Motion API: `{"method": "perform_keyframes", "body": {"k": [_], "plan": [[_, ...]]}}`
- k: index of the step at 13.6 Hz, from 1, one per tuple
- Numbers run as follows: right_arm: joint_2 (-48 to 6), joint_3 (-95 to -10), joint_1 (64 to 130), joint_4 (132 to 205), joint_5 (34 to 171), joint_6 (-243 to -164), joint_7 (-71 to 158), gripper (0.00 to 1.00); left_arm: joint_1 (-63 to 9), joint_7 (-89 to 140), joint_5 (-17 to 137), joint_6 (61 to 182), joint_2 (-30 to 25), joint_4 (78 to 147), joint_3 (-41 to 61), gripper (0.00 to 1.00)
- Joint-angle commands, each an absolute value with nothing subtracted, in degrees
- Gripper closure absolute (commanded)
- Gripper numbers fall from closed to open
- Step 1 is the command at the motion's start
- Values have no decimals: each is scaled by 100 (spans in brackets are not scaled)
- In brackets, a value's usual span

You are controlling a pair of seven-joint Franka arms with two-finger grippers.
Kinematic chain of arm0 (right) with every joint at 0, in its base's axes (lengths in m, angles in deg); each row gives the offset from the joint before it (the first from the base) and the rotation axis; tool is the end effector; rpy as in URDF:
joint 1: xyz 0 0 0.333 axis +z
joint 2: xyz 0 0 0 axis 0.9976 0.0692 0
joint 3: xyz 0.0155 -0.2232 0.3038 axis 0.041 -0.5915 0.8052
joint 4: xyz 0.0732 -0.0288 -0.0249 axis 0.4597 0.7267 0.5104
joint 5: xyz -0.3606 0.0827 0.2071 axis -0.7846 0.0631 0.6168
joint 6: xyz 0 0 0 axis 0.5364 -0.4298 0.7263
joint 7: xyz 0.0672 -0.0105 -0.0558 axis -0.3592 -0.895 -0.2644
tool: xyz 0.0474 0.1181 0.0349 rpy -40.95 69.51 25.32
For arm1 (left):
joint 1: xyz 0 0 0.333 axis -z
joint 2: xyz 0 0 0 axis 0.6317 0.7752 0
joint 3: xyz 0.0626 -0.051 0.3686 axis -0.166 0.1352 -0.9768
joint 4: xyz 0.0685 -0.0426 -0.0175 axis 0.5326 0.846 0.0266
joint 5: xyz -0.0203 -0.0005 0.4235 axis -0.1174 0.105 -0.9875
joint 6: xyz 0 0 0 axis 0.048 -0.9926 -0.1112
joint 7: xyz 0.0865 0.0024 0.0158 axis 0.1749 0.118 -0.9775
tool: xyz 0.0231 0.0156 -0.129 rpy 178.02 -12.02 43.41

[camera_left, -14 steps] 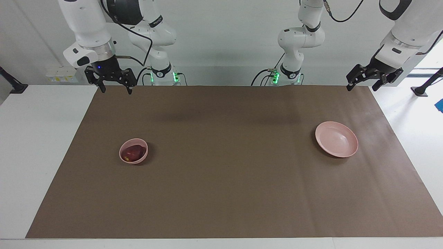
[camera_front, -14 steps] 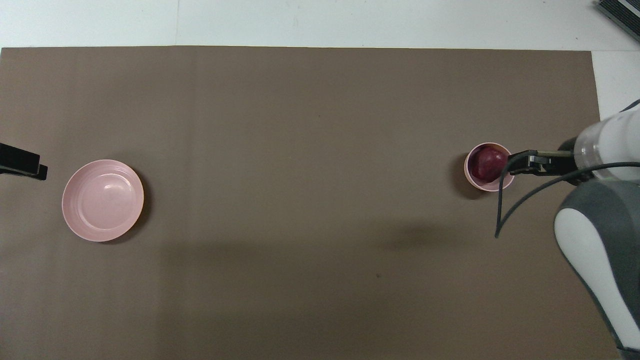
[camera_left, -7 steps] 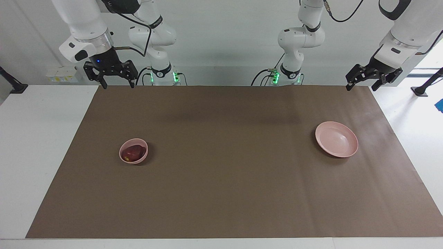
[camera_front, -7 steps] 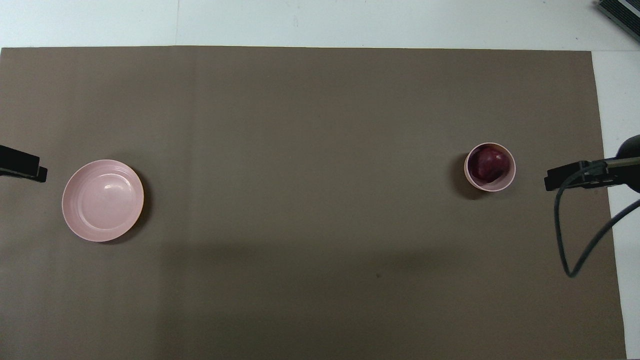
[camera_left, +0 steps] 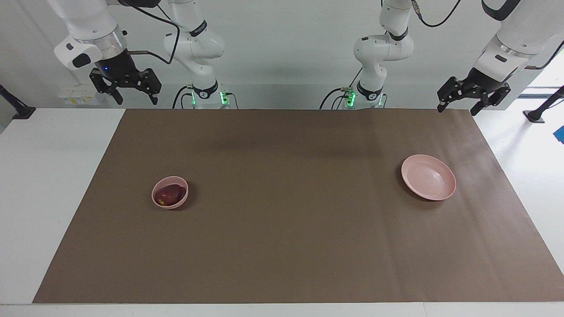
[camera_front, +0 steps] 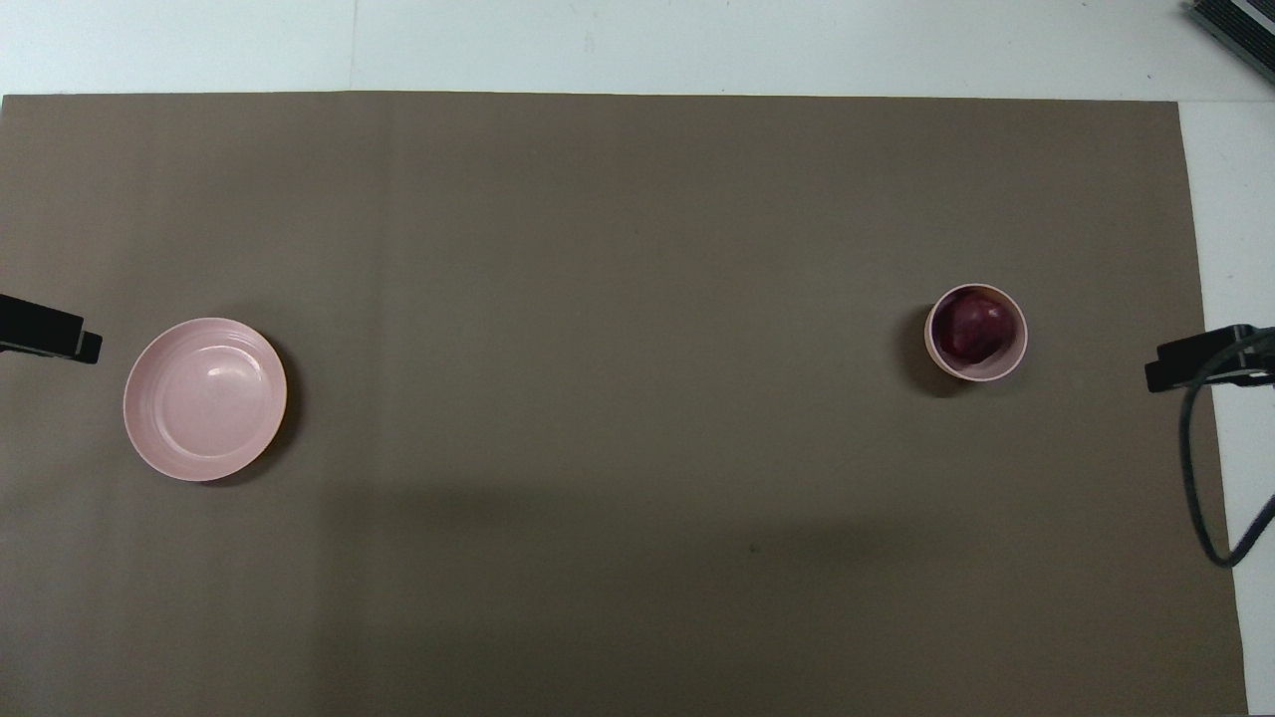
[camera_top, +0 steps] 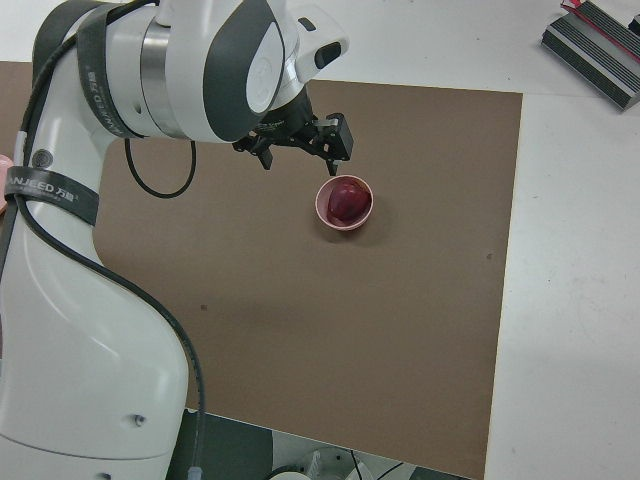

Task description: Move apple from plate to bowl

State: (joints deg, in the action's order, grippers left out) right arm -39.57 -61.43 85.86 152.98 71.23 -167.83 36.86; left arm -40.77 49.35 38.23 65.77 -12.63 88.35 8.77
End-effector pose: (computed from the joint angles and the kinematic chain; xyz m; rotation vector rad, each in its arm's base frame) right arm 0.5474 -0.0241 0.6950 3.1266 -0.0149 -0.1008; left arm 0.5703 -0.0078 0.6960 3.0772 -0.2340 -0.0517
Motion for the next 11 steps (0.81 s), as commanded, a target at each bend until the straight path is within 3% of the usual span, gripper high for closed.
{"method": "perform_keyframes", "body": {"k": [1,11], "plan": [[-3892,-6126,8559,15173,7233,-16781,3844,0,-3996,5025,3828,6500,-1359,8824,785,0],[-3944,-6143,8551,15261,7145,-17072,3792,0,-4005,5016,3845,6482,-1359,8815,741,0]]}}
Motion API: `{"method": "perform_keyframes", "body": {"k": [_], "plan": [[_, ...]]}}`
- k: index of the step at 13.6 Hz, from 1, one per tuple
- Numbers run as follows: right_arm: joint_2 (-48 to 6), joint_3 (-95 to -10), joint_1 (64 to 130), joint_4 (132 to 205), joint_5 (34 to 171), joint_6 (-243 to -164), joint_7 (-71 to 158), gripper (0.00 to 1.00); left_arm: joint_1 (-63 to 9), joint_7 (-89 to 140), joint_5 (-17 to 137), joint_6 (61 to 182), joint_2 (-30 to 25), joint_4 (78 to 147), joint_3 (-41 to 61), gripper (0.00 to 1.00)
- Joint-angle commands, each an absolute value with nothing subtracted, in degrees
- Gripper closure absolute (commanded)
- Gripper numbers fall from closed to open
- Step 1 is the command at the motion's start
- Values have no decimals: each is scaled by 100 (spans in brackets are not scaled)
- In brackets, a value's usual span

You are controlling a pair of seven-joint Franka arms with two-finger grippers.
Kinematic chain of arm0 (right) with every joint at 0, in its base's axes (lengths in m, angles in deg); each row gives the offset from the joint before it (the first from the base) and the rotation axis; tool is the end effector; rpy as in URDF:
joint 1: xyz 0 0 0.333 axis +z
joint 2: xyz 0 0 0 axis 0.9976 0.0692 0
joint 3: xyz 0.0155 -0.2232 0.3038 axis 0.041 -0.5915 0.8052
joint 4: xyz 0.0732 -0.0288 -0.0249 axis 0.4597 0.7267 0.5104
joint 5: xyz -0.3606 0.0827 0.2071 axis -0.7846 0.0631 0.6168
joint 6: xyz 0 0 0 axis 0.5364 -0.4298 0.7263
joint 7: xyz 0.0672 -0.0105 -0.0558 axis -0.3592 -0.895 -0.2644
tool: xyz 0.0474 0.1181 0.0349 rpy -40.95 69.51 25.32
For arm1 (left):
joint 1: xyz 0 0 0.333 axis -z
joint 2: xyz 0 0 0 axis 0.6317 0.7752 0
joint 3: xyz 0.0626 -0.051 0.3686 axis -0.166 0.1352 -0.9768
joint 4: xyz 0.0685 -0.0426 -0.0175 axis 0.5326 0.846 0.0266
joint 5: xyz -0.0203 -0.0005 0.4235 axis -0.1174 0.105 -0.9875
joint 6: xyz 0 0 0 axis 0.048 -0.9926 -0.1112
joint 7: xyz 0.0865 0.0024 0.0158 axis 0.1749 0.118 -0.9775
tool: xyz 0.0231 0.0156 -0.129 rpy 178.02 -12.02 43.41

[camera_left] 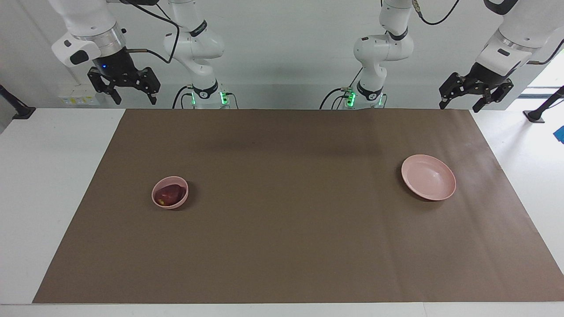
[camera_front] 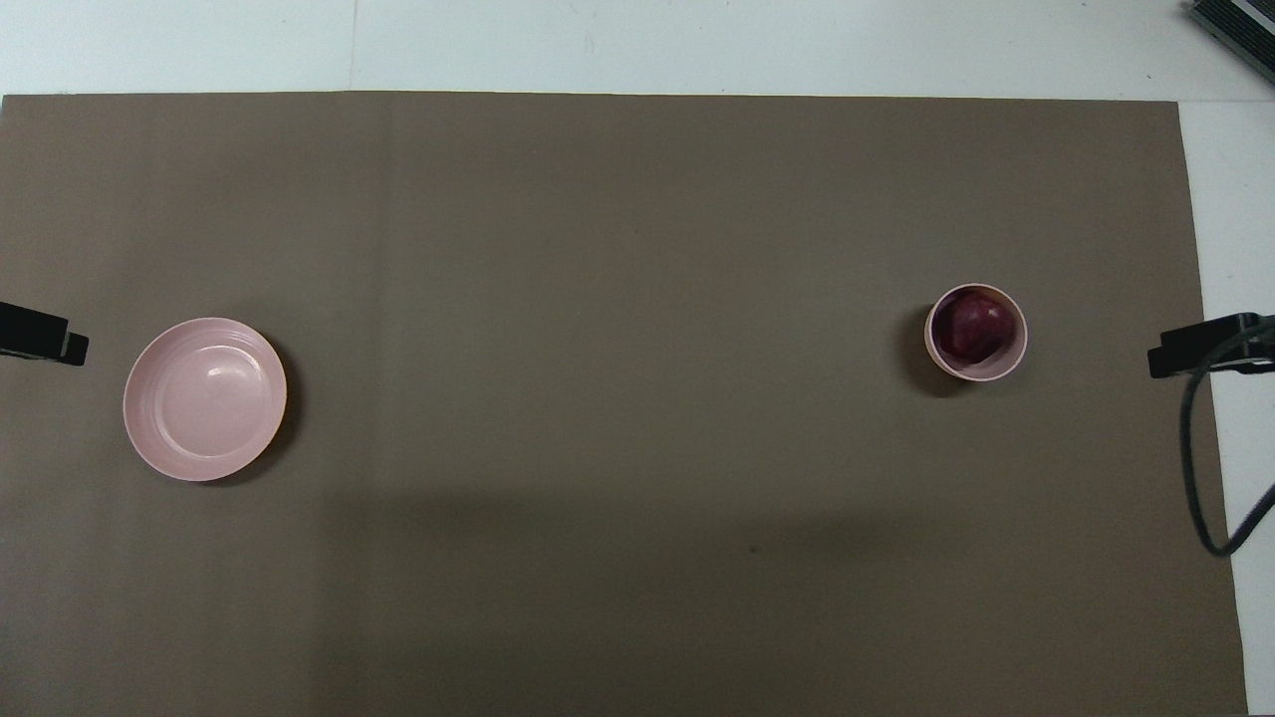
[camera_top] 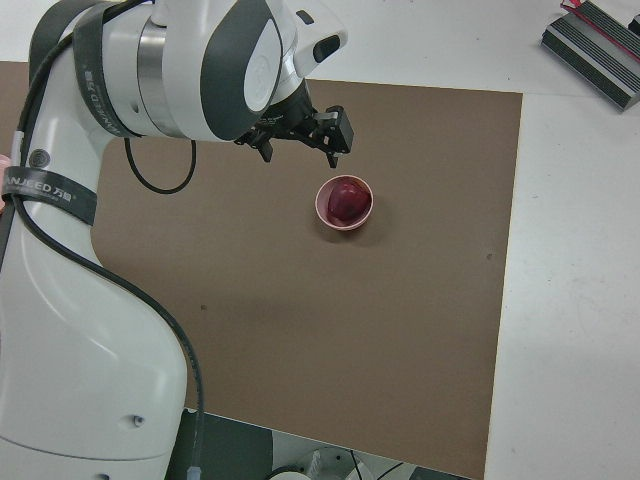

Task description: Move apple from plate to bowl

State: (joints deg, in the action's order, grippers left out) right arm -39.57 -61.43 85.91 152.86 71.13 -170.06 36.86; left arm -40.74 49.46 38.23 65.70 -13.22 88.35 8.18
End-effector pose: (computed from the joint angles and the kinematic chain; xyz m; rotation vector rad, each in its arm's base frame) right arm 0.5527 -0.0240 0.6992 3.1248 -0.0133 -0.0368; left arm 0.5664 -0.0024 0.7018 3.0790 -0.2224 -0.0373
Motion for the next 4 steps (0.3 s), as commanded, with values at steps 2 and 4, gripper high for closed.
{"method": "perform_keyframes", "body": {"k": [2,4], "plan": [[-3927,-6143,8559,15243,7198,-17089,3792,0,-4005,5016,3845,6482,-1359,8815,749,0],[-3935,-6152,8551,15243,7180,-17072,3835,0,-4049,5016,3845,6482,-1359,8815,749,0]]}}
